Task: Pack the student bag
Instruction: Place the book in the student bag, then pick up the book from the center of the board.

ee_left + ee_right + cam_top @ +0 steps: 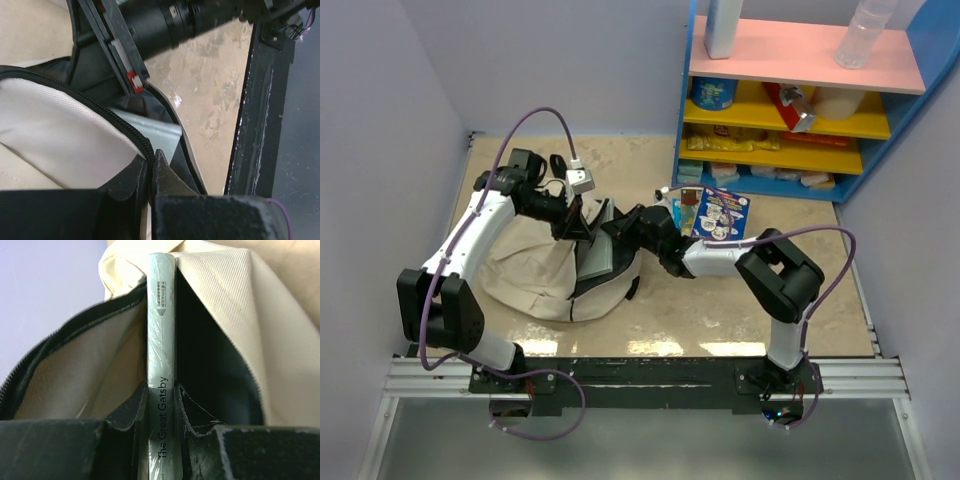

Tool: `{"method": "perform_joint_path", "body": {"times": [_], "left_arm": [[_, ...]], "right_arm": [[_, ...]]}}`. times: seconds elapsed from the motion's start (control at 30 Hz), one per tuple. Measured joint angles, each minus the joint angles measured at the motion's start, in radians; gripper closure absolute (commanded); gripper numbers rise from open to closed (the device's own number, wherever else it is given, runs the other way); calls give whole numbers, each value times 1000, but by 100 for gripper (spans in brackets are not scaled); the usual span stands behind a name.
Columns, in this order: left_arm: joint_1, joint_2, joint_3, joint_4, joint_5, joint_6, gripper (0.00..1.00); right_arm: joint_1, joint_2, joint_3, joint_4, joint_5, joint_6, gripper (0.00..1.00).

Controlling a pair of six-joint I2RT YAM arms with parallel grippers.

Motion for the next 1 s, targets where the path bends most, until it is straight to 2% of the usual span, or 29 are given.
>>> {"method": "perform_joint_path", "body": {"times": [0.27, 0.3, 0.33, 0.37, 0.43, 0.47, 0.53, 0.57, 0.77, 1.0], "left_arm": [[0, -7, 6, 143, 21, -135, 100], [0, -8, 8, 153, 21, -145, 100], [0, -7, 10, 160, 21, -151, 100], [0, -7, 11, 162, 20, -154, 100], [0, -7, 12, 158, 20, -153, 100], [0, -7, 12, 154, 20, -150, 100], [0, -8, 12, 151, 21, -146, 100], [0, -8, 12, 152, 21, -144, 100], [2, -12, -1, 158, 21, -128, 100], [8, -16, -24, 148, 14, -118, 100]], "right_arm": [[78, 101, 99, 51, 114, 19, 100], [86, 137, 133, 48, 121, 19, 97], [93, 151, 146, 46, 124, 19, 86], [98, 170, 167, 36, 129, 17, 63], [105, 193, 208, 6, 131, 7, 45], [106, 195, 227, -11, 130, 2, 33], [107, 181, 246, -55, 126, -23, 15], [104, 165, 246, -79, 121, -46, 12], [72, 36, 245, -287, 97, -206, 11], [3, -218, 220, -480, 108, -367, 13]]}}
